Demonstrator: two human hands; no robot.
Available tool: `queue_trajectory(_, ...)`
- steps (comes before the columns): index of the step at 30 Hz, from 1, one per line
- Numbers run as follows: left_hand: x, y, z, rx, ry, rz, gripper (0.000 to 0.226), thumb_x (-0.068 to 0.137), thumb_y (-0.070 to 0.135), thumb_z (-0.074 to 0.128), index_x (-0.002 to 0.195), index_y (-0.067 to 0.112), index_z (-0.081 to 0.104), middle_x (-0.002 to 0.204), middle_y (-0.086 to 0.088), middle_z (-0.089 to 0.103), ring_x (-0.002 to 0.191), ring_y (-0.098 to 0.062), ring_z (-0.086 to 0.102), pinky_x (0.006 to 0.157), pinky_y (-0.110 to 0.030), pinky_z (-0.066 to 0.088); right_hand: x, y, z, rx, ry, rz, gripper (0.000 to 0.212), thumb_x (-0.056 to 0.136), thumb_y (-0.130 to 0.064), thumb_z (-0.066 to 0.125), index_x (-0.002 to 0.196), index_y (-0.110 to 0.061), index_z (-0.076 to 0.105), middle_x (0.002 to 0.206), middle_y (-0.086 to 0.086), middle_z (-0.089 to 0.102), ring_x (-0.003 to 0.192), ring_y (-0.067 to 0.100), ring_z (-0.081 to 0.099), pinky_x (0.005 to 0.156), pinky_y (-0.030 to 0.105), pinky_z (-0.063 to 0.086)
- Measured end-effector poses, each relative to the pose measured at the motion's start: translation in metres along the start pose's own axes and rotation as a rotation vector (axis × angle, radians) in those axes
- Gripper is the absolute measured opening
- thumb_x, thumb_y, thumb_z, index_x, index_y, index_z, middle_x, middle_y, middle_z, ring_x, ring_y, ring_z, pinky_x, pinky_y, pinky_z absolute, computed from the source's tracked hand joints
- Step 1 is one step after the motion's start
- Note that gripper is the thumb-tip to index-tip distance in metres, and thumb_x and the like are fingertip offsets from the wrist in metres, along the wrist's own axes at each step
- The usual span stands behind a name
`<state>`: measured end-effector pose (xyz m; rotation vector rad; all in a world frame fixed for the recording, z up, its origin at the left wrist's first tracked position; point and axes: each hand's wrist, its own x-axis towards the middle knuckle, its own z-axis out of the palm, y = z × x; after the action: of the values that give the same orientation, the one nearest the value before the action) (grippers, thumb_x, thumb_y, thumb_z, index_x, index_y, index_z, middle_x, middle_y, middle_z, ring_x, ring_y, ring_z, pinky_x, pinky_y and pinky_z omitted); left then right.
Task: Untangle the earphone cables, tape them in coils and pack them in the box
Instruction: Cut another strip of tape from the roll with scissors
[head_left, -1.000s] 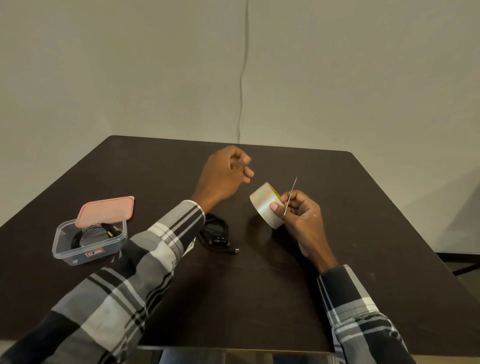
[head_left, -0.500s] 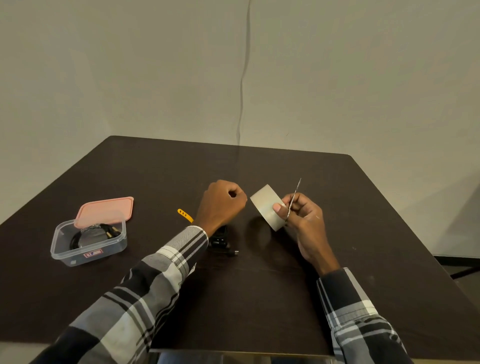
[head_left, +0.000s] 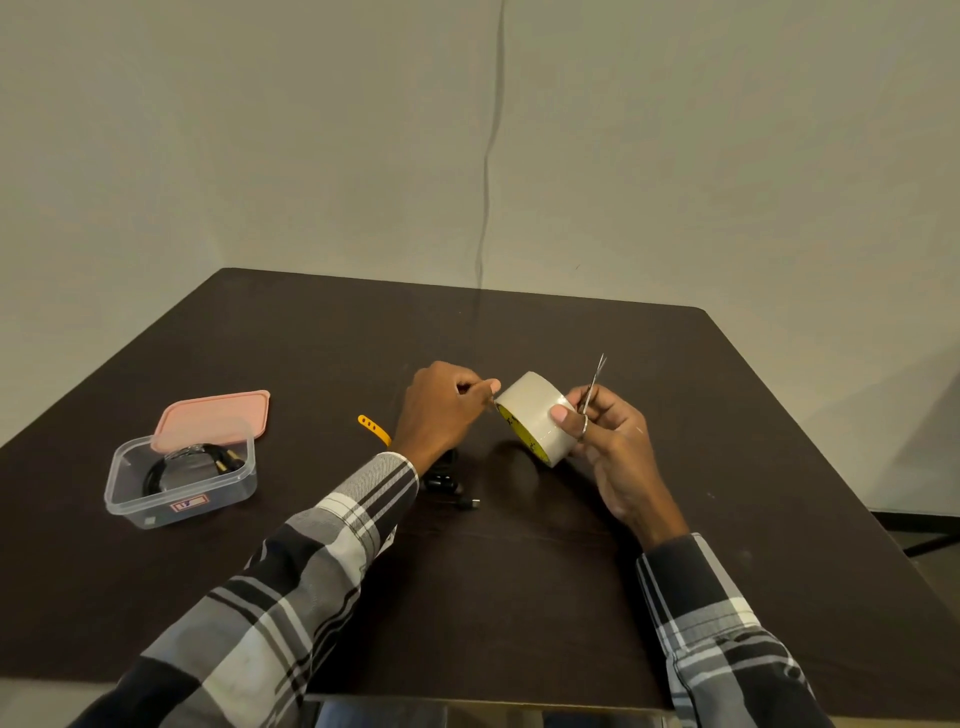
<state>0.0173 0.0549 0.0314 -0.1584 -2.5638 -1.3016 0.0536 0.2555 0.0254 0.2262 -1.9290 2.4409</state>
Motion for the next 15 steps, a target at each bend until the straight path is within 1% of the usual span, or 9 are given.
queue_trajectory(1,0.0001,-0.0004,-0.0012,-0.02,0.008,0.005,0.023,0.089,0.028,0.07,0.07,0.016,0.076,0.063,0.007,0.069,0.056,-0.007,0.061,0.054,-0.026,0.047,0.0001,-0.0003,0.0003,0.003,0.006,0.004,0.026,0.075,-0.016,0.075,0.094,-0.006,0.061,0.083,0.002,0.071,0.082,0.017,0.067,0.069,0.038,0.05)
queue_trajectory(3,0.0003,-0.0011,-0.0023,-0.075,0.029,0.001,0.006,0.082,0.019,0.078,0.077,0.017,0.078,0.071,0.006,0.073,0.06,0.0,0.06,0.056,-0.014,0.043,-0.0002,-0.0003,0.0008,0.005,0.013,0.01,0.024,0.075,-0.015,0.075,0.093,-0.007,0.062,0.083,0.001,0.072,0.081,0.016,0.068,0.069,0.038,0.05)
queue_trajectory(4,0.0004,-0.0014,-0.0025,-0.094,0.039,-0.007,0.001,0.08,0.017,0.08,0.079,0.017,0.079,0.074,0.005,0.074,0.062,0.001,0.062,0.058,-0.012,0.044,0.0,-0.0003,0.0007,0.003,0.015,0.01,0.023,0.075,-0.015,0.075,0.092,-0.008,0.062,0.084,0.001,0.072,0.082,0.015,0.068,0.07,0.038,0.051)
queue_trajectory(6,-0.0002,-0.0029,-0.0021,-0.113,0.058,-0.033,0.007,0.076,0.015,0.083,0.081,0.016,0.079,0.076,0.005,0.074,0.068,-0.003,0.067,0.064,-0.017,0.051,-0.0002,-0.0003,0.0007,-0.001,0.015,0.009,0.022,0.075,-0.016,0.075,0.091,-0.009,0.062,0.085,0.0,0.072,0.083,0.015,0.068,0.071,0.039,0.051)
queue_trajectory(8,0.0002,-0.0032,-0.0025,-0.123,0.059,-0.063,0.01,0.076,0.012,0.083,0.084,0.015,0.078,0.076,0.003,0.074,0.071,-0.007,0.069,0.07,-0.023,0.056,-0.0006,-0.0011,0.0015,-0.001,0.017,0.013,0.023,0.074,-0.016,0.075,0.092,-0.009,0.062,0.084,-0.001,0.073,0.082,0.014,0.069,0.071,0.038,0.052)
queue_trajectory(12,-0.0001,-0.0042,-0.003,-0.164,-0.011,-0.076,0.018,0.079,-0.004,0.074,0.091,0.009,0.076,0.082,-0.003,0.075,0.078,-0.012,0.073,0.08,-0.029,0.06,-0.0001,-0.0012,0.0022,-0.007,0.016,0.008,0.022,0.075,-0.016,0.074,0.092,-0.009,0.062,0.083,-0.002,0.073,0.081,0.012,0.069,0.07,0.037,0.052)
queue_trajectory(13,-0.0004,-0.0045,-0.0029,-0.164,-0.025,-0.074,0.019,0.08,-0.007,0.071,0.093,0.007,0.076,0.084,-0.005,0.076,0.081,-0.013,0.073,0.082,-0.029,0.06,-0.0002,-0.0009,0.002,-0.006,0.015,0.004,0.022,0.075,-0.016,0.074,0.091,-0.009,0.062,0.083,-0.002,0.073,0.081,0.013,0.069,0.07,0.036,0.052)
queue_trajectory(15,-0.0012,-0.0047,-0.0018,-0.149,-0.06,-0.079,0.022,0.083,-0.01,0.066,0.097,0.004,0.075,0.092,-0.009,0.076,0.085,-0.014,0.072,0.082,-0.025,0.058,-0.0005,-0.0009,0.0016,-0.008,0.012,0.0,0.021,0.075,-0.016,0.074,0.09,-0.009,0.062,0.084,-0.002,0.073,0.083,0.013,0.069,0.07,0.036,0.053)
